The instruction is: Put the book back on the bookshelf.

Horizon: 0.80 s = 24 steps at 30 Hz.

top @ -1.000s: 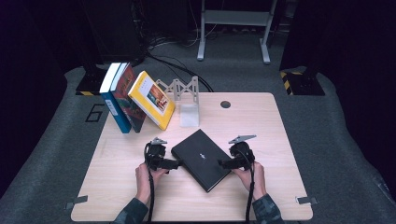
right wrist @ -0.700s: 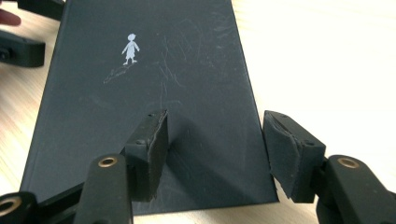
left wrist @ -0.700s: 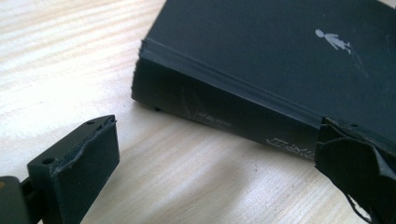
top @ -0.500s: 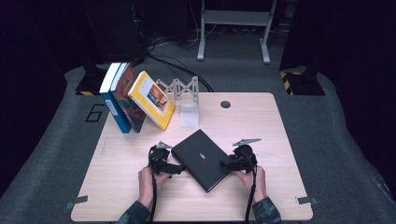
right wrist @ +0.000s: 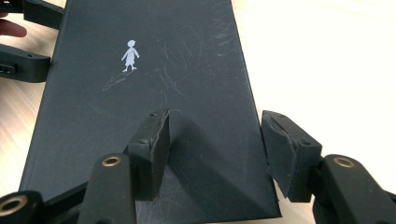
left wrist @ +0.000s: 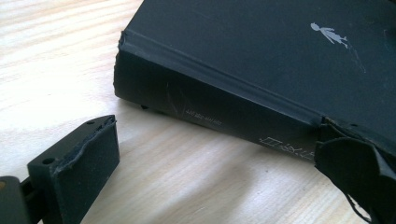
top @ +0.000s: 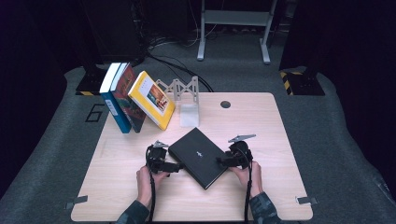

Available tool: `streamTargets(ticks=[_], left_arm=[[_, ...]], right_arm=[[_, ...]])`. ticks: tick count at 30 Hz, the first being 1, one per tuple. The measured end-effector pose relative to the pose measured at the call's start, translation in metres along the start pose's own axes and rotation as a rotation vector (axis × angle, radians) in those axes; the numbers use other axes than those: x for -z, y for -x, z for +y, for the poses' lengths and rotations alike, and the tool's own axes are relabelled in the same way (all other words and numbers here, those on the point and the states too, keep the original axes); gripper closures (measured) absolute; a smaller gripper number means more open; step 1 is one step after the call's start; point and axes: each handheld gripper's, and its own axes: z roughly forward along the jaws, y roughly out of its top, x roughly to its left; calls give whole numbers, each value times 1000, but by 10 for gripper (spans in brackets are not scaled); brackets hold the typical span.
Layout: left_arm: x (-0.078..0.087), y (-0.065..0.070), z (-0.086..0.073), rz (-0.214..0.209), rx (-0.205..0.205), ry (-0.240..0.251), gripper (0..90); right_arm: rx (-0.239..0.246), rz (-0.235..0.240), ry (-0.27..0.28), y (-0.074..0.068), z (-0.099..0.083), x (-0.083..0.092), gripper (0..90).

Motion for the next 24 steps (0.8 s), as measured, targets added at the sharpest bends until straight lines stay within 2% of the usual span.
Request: streamTargets(ticks=[5, 7, 11, 14, 15, 18, 21, 22, 23, 24], left_arm=[[0, -5, 0, -5, 15, 2, 0], [0, -5, 0, -8, 43, 12, 0], [2, -10, 2, -16, 47, 23, 1], [6, -15, 5, -16, 35, 24, 1], [7, -16, 8, -7, 43, 50, 1], [9, -19, 10, -12, 50, 55, 1], [13, -23, 16, -8, 46, 64, 1], [13, -23, 16, -8, 46, 64, 1], [14, -23, 18, 3, 39, 73, 1], [14, -23, 18, 3, 39, 73, 1]], right_arm=[[11, -9, -7, 1, 11, -8, 432], [3, -2, -8, 0, 11, -8, 432], [20, -1, -2, 1, 13, -10, 431], [4, 4, 2, 1, 12, -10, 424], [35, -9, -7, 1, 12, -9, 368], [9, 2, -7, -2, 11, -6, 338], [41, -19, 17, -8, 8, 3, 299], [41, -19, 17, -8, 8, 3, 299], [45, -28, 31, -11, 6, 7, 400], [45, -28, 31, -11, 6, 7, 400]])
